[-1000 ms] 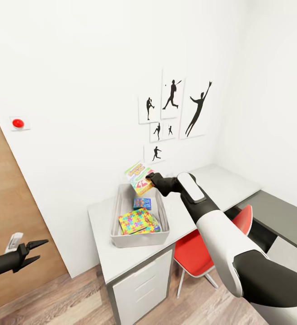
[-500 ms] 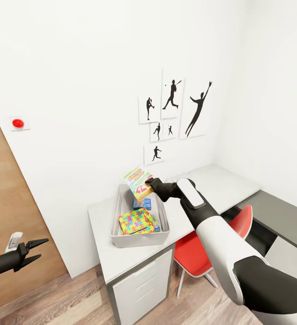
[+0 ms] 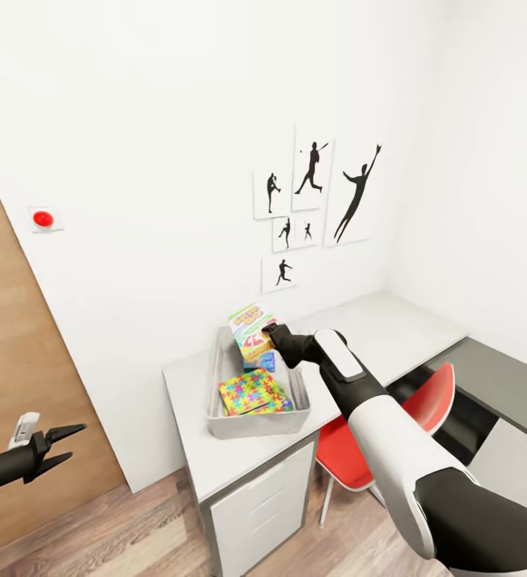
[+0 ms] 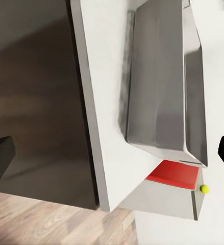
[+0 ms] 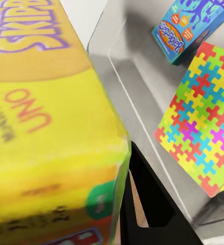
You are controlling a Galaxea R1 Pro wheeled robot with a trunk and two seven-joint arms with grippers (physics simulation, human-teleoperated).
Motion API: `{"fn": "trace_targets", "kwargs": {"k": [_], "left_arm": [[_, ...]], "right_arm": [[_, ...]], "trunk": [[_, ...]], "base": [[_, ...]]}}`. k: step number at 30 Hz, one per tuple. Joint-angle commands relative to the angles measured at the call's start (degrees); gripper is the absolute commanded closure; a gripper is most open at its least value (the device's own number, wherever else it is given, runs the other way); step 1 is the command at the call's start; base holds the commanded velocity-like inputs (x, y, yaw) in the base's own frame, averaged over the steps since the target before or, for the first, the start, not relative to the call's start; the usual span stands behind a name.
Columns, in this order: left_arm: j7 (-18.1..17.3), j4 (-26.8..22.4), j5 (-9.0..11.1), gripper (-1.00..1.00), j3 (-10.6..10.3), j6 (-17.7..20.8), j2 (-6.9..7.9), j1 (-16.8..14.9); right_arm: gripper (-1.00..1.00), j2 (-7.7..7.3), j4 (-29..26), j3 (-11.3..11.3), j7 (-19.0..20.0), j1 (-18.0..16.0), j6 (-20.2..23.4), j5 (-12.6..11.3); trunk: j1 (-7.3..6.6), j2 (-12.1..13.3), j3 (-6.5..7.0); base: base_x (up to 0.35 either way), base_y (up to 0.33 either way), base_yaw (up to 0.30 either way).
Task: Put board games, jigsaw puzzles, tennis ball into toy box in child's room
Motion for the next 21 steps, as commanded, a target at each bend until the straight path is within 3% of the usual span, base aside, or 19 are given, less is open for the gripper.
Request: {"fn": "trace_targets", "kwargs": {"k": [1, 12, 21], "left_arm": [[-0.12, 0.00, 0.53, -1.00, -0.48, 0.45, 0.04, -0.05], [-0.12, 0.11, 0.59, -1.00, -0.48, 0.45, 0.03, -0.05], [-0.08, 0.11, 0.59, -1.00, -0.48, 0.45, -0.03, -0.05]], "right_arm": [[1.00, 0.00, -0.06, 0.05, -0.47, -0.04, -0.07, -0.59], [1.00, 0.00, -0.04, 0.02, -0.63, -0.05, -0.22, -1.19], [1.00, 0.00, -0.08, -0.13, -2.27, 0.03, -0.38, -1.28]], "trunk": [[0.03, -0.14, -0.14], [0.03, -0.14, -0.14], [0.03, -0.14, -0.14]], "base": [[-0.083, 0.218, 0.000], [-0.139, 0.189, 0.000], [-0.025, 0.031, 0.000]]}}
